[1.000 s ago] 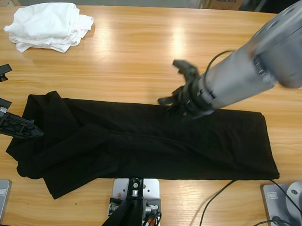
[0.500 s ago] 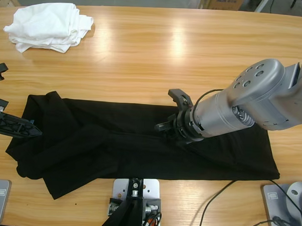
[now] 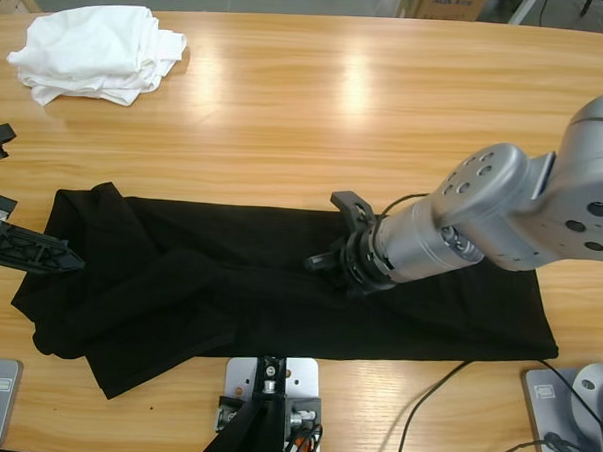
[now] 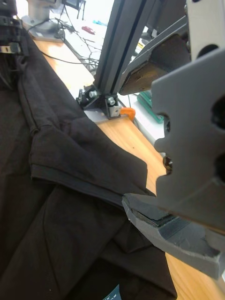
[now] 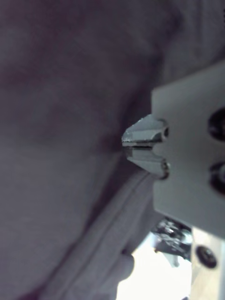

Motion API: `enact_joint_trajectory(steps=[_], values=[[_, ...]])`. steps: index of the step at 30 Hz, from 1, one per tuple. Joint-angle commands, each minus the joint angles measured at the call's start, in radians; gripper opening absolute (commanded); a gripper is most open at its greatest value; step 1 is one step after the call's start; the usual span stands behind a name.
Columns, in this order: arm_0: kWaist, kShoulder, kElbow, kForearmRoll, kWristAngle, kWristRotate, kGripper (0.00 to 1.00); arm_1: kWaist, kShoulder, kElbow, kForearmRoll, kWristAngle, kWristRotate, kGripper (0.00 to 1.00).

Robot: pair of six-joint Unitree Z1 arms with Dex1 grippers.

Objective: Fold clothes

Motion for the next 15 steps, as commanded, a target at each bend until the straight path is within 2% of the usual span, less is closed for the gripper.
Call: enact_joint_trajectory(steps=[1,10,12,15], values=[[-0.005,0.017,0.012,-0.026,-0.006,-0.010,0.826,0.082,-0.029,0.057,0.010,0.109,0.048,0.000],[-0.005,0.003,0.029,-0.027,-0.006,-0.009,0.826,0.120,-0.001,0.148,-0.058,0.133,0.078,0.000],[-0.005,0.001,0.033,-0.027,-0.006,-0.009,0.826,0.120,-0.036,0.179,-0.076,0.116,0.088,0.000],[-0.005,0.002,0.027,-0.026,-0.006,-0.005,0.826,0.120,-0.186,0.183,-0.073,0.066,0.083,0.000]])
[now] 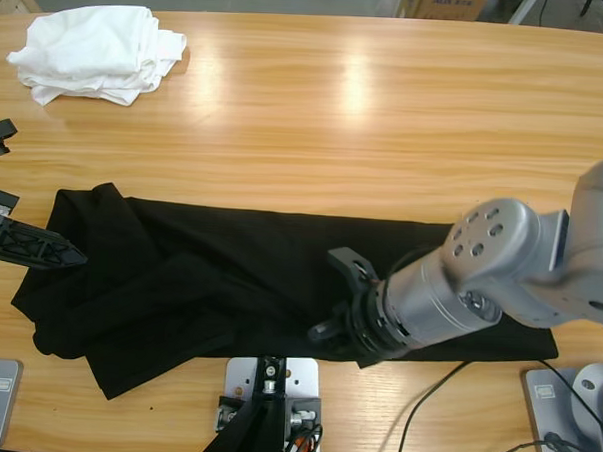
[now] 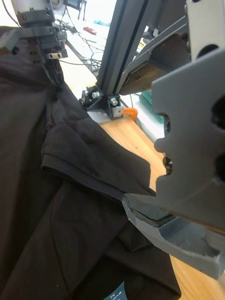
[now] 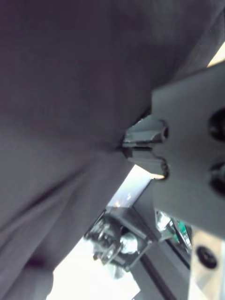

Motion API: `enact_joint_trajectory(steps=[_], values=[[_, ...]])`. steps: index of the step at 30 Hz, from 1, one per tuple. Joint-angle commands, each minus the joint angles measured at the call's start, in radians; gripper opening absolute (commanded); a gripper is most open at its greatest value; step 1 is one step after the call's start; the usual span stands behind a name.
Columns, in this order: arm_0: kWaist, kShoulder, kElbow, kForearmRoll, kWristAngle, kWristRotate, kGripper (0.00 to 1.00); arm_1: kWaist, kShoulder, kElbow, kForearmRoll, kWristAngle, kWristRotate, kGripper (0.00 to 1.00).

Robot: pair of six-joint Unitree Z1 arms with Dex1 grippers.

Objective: Fold clothes

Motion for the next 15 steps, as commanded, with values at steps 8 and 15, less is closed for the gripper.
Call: enact_joint_trajectory(steps=[8,15], values=[[-0.133,0.011,-0.019,0.092,-0.005,0.066,0.826,0.012,-0.481,0.042,0.026,-0.148,-0.179,0.545],[-0.297,0.137,-0.145,0.204,0.214,0.297,0.830,0.012,-0.535,0.049,0.097,-0.162,-0.201,0.549]])
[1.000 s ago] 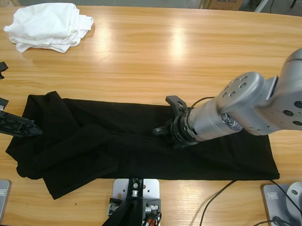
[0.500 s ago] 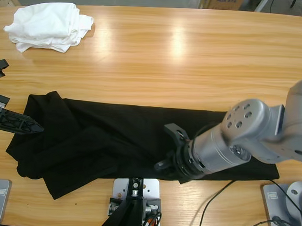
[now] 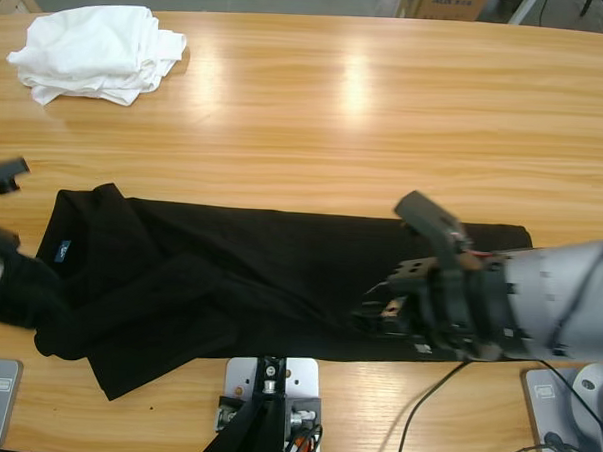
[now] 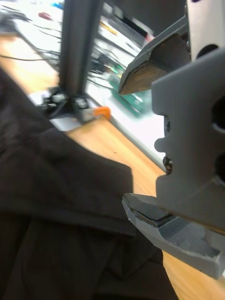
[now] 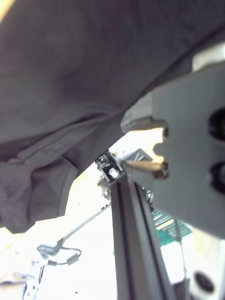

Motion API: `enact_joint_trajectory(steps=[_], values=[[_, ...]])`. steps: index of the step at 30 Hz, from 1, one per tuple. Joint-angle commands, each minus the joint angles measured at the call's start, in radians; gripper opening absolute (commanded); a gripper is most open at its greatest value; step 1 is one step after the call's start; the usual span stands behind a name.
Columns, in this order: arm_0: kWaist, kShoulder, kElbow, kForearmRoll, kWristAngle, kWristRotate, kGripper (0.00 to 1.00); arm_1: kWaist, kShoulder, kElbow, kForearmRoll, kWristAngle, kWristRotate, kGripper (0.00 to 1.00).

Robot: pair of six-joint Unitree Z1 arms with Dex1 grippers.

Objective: Fold clothes

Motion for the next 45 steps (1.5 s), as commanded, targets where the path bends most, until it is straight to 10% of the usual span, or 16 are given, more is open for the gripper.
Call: enact_joint_trajectory(steps=[1,9,29,33,45], values=[[-0.121,0.181,-0.160,0.137,0.219,0.222,0.829,0.009,-0.083,0.016,0.065,-0.022,-0.016,0.549],[-0.133,0.581,-0.428,0.184,0.168,0.483,0.697,0.009,-0.027,0.002,0.064,-0.021,0.007,0.549],[-0.150,0.758,-0.461,0.192,0.136,0.545,0.607,0.009,0.026,0.017,0.030,-0.029,0.030,0.549],[-0.149,0.731,-0.471,0.216,0.122,0.559,0.000,0.009,0.039,0.018,0.020,-0.031,0.033,0.549],[-0.159,0.723,-0.463,0.223,0.068,0.587,0.000,0.009,0.053,0.019,0.007,-0.033,0.050,0.549]])
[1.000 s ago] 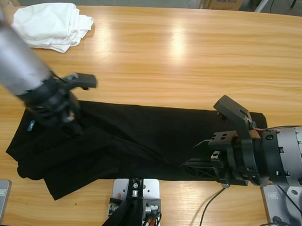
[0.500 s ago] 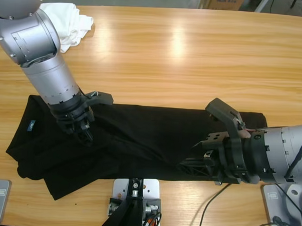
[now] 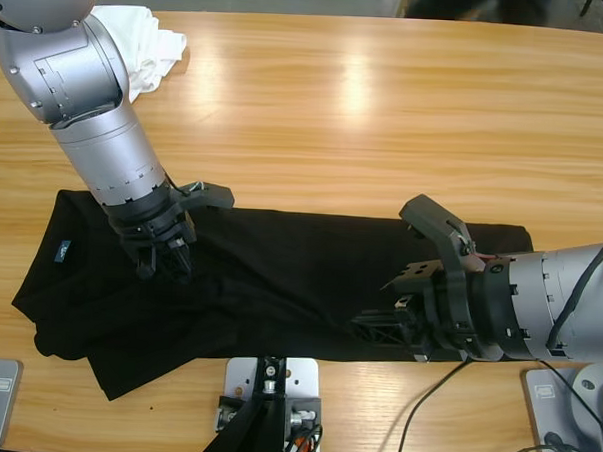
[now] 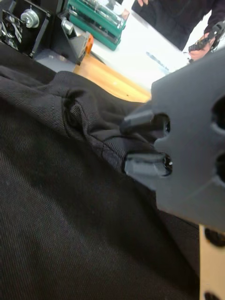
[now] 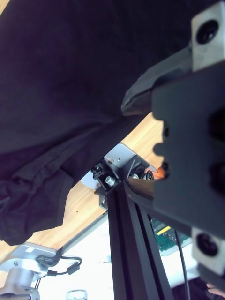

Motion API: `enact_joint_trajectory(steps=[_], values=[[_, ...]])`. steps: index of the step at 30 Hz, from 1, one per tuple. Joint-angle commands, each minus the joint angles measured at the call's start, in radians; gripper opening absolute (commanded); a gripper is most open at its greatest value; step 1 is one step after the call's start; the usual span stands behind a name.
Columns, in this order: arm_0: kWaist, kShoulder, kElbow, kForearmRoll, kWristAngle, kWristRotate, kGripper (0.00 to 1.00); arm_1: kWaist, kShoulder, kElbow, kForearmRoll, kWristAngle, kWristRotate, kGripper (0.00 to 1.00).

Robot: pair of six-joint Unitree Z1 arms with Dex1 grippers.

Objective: Fold clothes

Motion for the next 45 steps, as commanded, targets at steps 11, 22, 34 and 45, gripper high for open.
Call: enact_joint_trajectory(steps=[11,22,34,45], values=[[-0.132,-0.021,0.004,0.049,-0.048,0.024,0.000,0.009,0.034,0.036,-0.028,-0.022,0.022,0.549],[-0.176,-0.069,-0.110,0.051,0.194,-0.007,0.000,0.009,0.076,0.071,-0.107,-0.019,0.044,0.549],[-0.176,0.043,-0.286,0.109,0.248,0.052,0.000,0.009,0.108,0.119,-0.170,-0.011,0.058,0.549],[-0.149,0.111,-0.328,0.134,0.282,0.075,0.000,0.009,0.100,0.133,-0.185,-0.001,0.067,0.549]])
